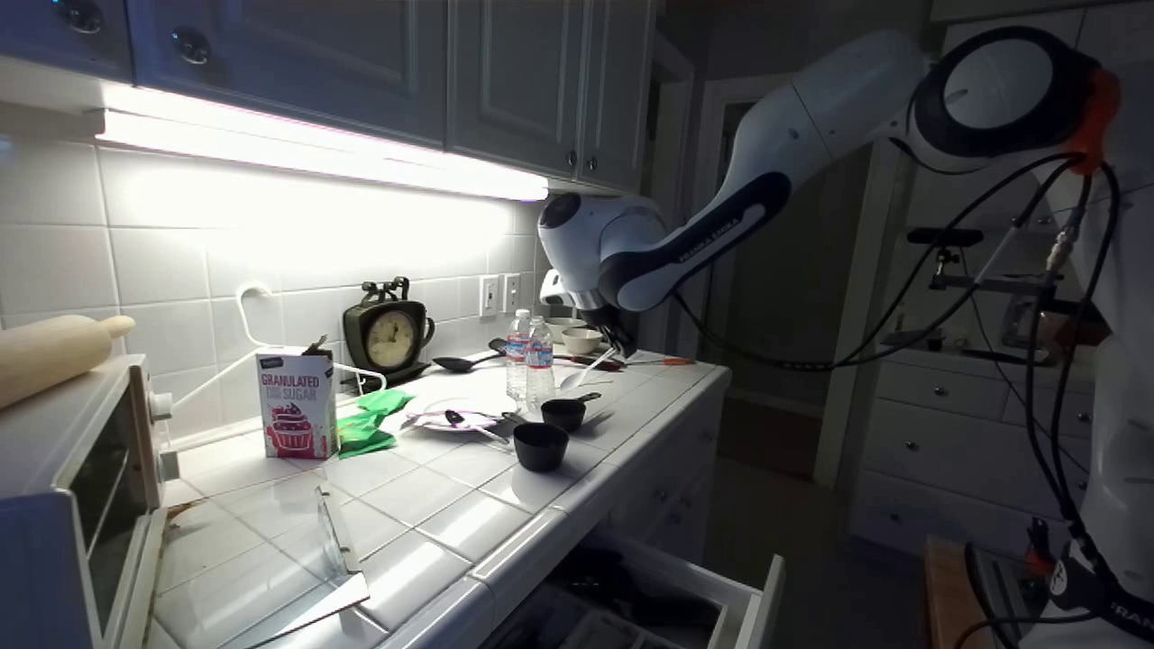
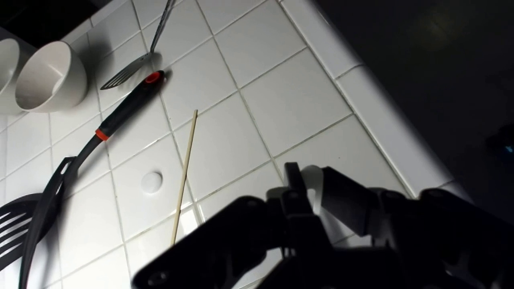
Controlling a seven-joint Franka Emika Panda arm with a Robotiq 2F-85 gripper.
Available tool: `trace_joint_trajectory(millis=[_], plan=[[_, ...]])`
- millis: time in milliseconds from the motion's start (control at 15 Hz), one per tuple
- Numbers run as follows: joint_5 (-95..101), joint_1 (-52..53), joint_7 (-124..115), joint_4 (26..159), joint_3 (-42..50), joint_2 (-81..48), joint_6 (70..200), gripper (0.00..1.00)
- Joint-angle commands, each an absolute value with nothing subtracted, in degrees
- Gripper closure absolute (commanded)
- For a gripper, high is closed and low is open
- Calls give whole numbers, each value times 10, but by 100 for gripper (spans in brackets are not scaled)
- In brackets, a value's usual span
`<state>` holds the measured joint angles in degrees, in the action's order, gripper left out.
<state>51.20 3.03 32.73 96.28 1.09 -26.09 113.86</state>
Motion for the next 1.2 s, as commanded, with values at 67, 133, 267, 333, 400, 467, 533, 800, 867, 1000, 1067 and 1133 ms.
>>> trace_joint_trajectory(millis=[67, 133, 267, 333, 400, 467, 533, 800, 867, 1000, 1067, 1133], plan=[[555, 37, 311, 980, 4, -246, 1120, 96], [562, 38, 310, 981, 3, -245, 1119, 96], [573, 40, 309, 983, 2, -244, 1117, 96], [578, 41, 309, 983, 1, -244, 1115, 96], [584, 42, 308, 984, 0, -243, 1113, 96], [587, 43, 307, 986, -1, -242, 1111, 96], [590, 44, 305, 986, -1, -242, 1109, 96], [607, 45, 301, 991, -6, -240, 1103, 96], [611, 46, 300, 993, -7, -239, 1103, 96], [619, 47, 299, 998, -8, -237, 1102, 96], [624, 47, 299, 1000, -8, -235, 1100, 96], [628, 48, 299, 1001, -9, -234, 1099, 96]])
